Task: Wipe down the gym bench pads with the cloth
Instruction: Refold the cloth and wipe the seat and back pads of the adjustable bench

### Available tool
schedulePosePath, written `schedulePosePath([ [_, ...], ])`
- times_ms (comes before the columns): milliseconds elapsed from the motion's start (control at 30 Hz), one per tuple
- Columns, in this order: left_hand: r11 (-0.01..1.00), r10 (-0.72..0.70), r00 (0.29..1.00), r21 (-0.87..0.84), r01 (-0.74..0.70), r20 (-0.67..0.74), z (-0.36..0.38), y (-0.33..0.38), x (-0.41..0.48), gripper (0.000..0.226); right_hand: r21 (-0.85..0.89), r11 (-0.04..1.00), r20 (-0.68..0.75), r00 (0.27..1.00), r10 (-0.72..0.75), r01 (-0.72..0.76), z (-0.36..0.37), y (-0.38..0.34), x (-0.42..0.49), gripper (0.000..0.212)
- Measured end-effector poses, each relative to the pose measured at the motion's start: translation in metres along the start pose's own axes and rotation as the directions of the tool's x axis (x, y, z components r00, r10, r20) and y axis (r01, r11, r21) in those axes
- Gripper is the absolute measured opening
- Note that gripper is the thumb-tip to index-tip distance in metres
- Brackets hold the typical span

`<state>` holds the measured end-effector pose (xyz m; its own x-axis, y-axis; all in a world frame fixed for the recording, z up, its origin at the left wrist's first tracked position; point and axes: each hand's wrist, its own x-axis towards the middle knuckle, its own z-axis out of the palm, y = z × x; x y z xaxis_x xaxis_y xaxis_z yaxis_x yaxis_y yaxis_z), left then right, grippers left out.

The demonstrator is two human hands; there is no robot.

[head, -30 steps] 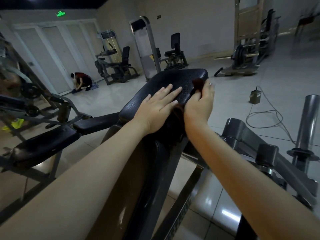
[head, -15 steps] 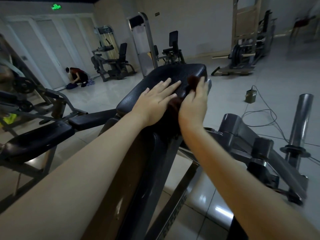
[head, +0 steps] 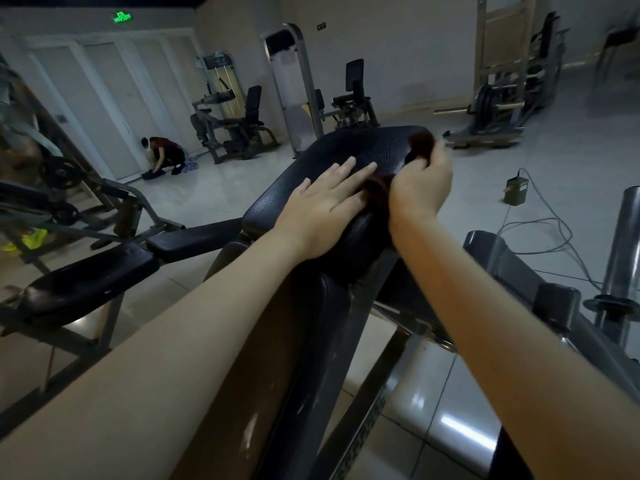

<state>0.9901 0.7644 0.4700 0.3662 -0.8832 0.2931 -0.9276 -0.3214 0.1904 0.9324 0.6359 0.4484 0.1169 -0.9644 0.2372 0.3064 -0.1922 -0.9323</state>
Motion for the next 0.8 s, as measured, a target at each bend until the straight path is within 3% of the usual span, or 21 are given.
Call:
schedulePosePath([
  [233, 1.0, 0.001, 1.0, -0.011, -0.001, -0.002, 0.0, 0.001, 0.001, 0.046, 0.032, 0.997, 0.009, 0.998, 0.066, -0.067, 0.005, -0.003, 0.043, 0.05],
  [400, 1.0, 0.003, 1.0, -0.008, -0.003, -0.004, 0.001, -0.001, 0.003, 0.047, -0.041, 0.994, 0.131, 0.987, -0.09, 0.096, -0.019, 0.002, -0.044, 0.052],
  [567, 1.0, 0.01, 1.0, 0.022, -0.01, -0.002, -0.001, 0.0, 0.002, 0.055, 0.016, 0.982, 0.228, 0.955, -0.188, 0.189, -0.033, 0.009, -0.124, 0.056],
  [800, 1.0, 0.017, 1.0, 0.012, -0.017, -0.003, -0.001, -0.001, 0.003, 0.048, -0.052, 0.99, 0.109, 0.987, -0.122, 0.128, -0.011, -0.001, -0.041, 0.052],
])
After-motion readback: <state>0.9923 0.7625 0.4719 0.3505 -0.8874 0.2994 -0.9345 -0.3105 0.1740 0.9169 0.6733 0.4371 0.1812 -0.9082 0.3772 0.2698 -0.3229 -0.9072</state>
